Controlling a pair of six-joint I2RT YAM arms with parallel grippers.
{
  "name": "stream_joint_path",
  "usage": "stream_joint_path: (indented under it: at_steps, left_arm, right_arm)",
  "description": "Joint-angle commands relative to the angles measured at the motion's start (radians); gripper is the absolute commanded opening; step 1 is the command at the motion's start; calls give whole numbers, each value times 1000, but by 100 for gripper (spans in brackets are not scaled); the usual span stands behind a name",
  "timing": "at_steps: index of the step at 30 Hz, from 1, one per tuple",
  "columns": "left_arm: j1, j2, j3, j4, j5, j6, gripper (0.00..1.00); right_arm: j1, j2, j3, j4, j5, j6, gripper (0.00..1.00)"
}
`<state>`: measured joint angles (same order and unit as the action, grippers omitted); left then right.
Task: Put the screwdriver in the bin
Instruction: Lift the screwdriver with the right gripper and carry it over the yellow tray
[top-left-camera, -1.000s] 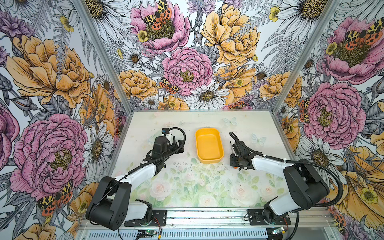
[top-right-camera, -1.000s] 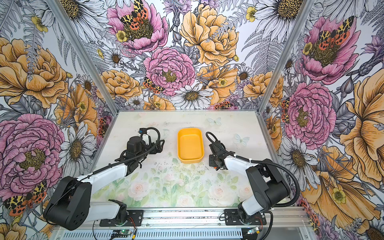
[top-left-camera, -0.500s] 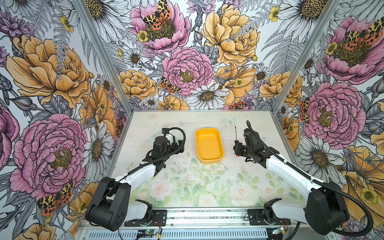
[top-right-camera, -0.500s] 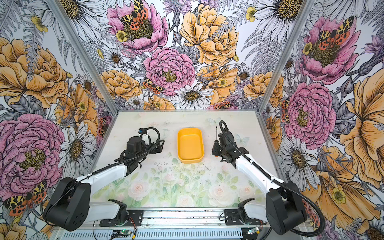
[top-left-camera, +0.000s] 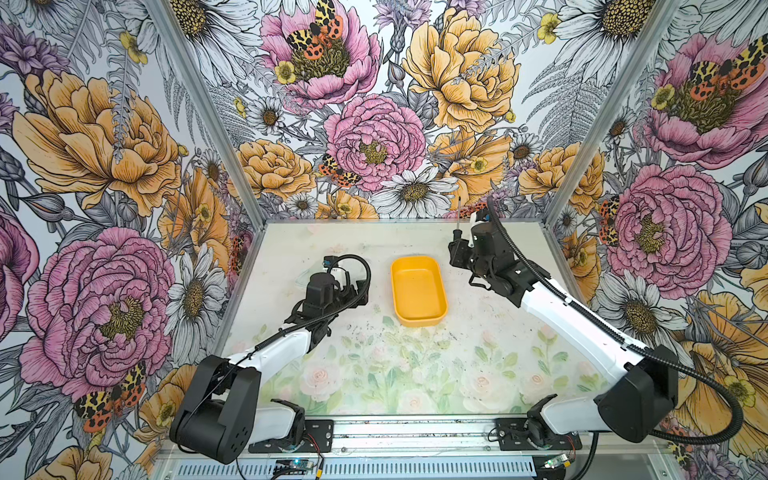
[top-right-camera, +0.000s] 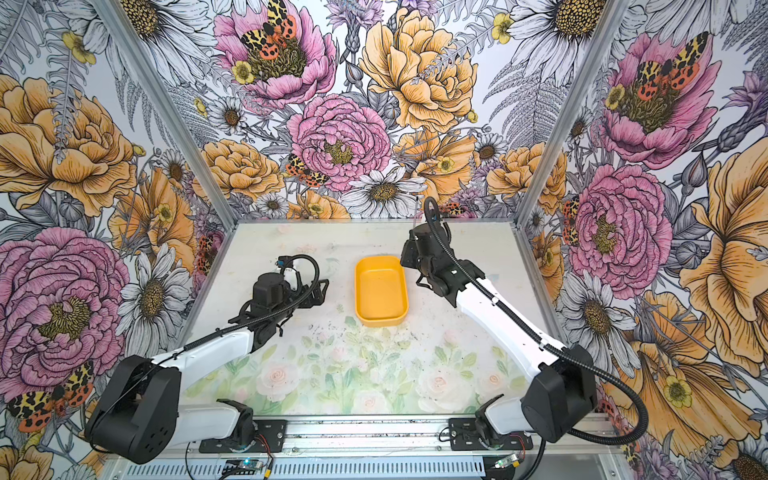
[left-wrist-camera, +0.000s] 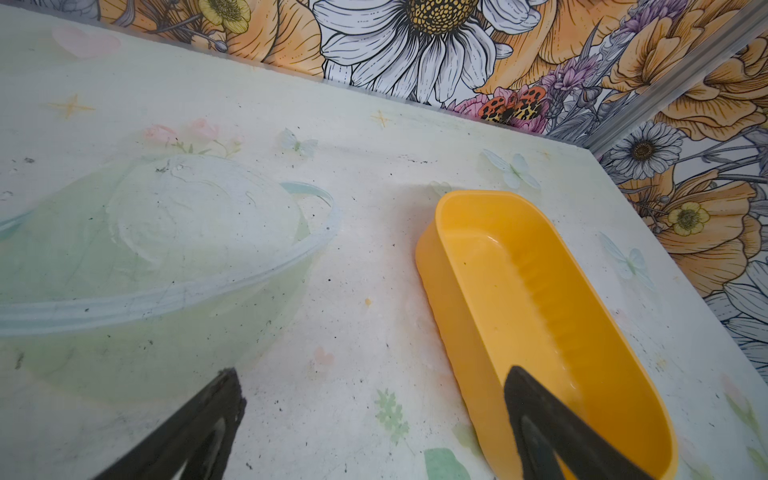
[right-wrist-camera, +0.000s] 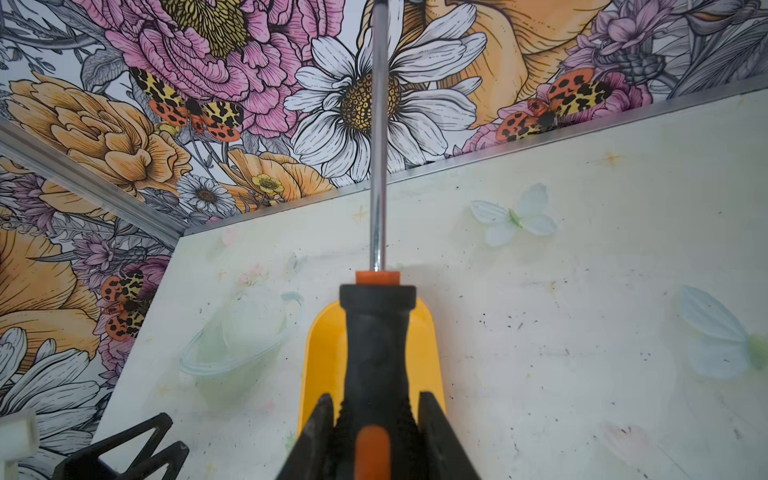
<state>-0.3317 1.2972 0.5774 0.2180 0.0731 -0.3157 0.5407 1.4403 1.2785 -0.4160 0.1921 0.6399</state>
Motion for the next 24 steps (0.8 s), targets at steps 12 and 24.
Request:
stream_joint_path:
  at_steps: [12, 24]
  left_arm:
    - [4, -31, -23, -16, 13, -7, 99]
    - [4, -19, -21, -16, 13, -10, 99]
  right_arm:
    - [137, 174, 18, -1, 78, 144, 0]
    - [155, 281, -52, -3, 19, 180, 0]
